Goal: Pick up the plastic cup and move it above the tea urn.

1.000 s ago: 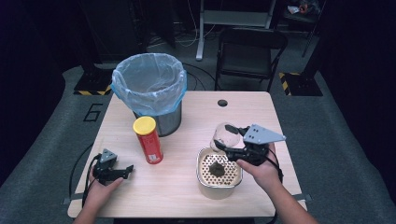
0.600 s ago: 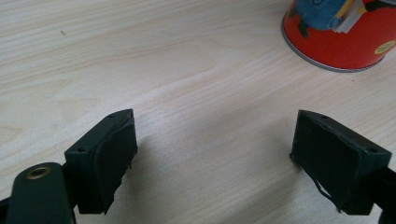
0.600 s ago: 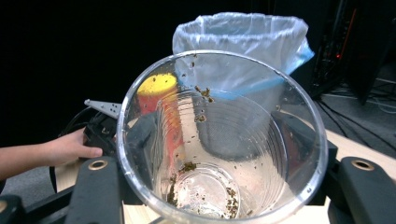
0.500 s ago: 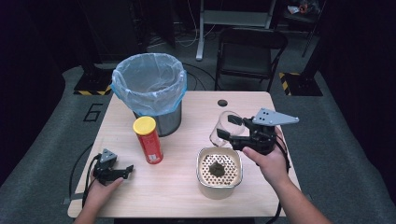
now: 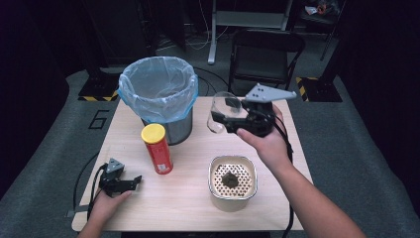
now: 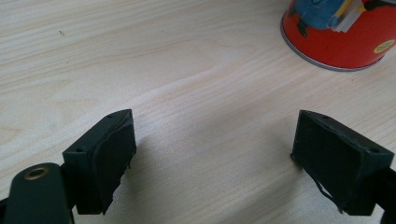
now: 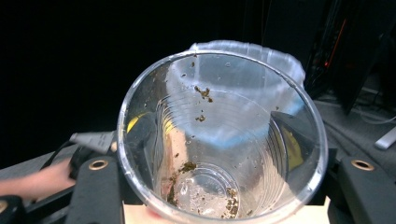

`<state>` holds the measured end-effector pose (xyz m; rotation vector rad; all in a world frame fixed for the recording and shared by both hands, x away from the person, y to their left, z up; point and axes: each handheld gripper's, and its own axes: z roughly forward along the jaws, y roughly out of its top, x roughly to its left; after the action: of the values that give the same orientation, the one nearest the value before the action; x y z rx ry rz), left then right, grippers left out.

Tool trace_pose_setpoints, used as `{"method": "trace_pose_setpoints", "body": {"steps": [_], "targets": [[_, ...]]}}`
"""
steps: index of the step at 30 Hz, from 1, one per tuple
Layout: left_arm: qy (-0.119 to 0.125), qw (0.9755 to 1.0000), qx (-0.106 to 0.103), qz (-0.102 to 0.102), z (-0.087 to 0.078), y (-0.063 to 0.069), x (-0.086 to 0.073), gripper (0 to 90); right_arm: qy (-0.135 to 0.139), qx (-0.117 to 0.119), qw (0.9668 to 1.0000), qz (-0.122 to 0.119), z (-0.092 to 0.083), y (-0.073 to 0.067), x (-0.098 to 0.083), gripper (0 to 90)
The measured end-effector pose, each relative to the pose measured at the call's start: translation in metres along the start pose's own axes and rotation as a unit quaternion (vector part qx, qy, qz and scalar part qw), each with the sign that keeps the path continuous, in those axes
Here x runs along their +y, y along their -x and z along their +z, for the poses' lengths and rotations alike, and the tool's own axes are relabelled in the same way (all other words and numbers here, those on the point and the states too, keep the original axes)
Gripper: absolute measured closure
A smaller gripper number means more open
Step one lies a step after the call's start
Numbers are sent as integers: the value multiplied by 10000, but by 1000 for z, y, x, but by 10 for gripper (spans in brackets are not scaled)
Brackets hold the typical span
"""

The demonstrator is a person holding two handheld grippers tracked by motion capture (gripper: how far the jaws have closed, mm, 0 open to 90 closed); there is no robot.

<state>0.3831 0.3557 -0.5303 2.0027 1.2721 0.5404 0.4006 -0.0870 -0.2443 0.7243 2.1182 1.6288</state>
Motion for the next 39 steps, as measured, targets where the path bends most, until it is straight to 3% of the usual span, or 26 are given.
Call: {"method": "trace_pose_setpoints", "body": {"steps": [5,7,11,14,19,25,29,31,34,35,37,39], "targets": [[16,10000,-23,-30,0,1,0,125,135,-49,9998,-126,38,2,39,359],[0,10000,1,50,0,0,0,125,162,-84,9996,-227,55,5,51,358],[-4,10000,-8,49,0,-1,0,125,306,-105,9994,-115,88,11,69,348],[-5,10000,-8,53,0,-1,0,126,217,-182,9996,-31,115,16,75,325],[-41,10000,-30,42,-1,0,0,130,127,-473,9988,58,157,25,76,342],[-10,10000,-19,40,-1,0,0,132,-76,-672,9977,83,188,27,73,353],[-50,10000,-25,37,-1,1,0,132,-173,-690,9974,84,197,27,70,346],[-43,10000,-14,41,-1,1,0,132,-267,-552,9979,184,203,28,67,332],[-18,10000,0,59,-1,1,0,132,-479,-309,9982,182,214,27,58,257],[-46,10000,-13,44,-1,1,0,132,-553,-241,9980,180,217,26,55,163],[-28,10000,2,53,-1,1,0,132,-696,-271,9970,216,222,24,48,109],[-29,10000,7,52,-1,1,0,132,-642,-414,9971,23,220,22,45,109]]}}
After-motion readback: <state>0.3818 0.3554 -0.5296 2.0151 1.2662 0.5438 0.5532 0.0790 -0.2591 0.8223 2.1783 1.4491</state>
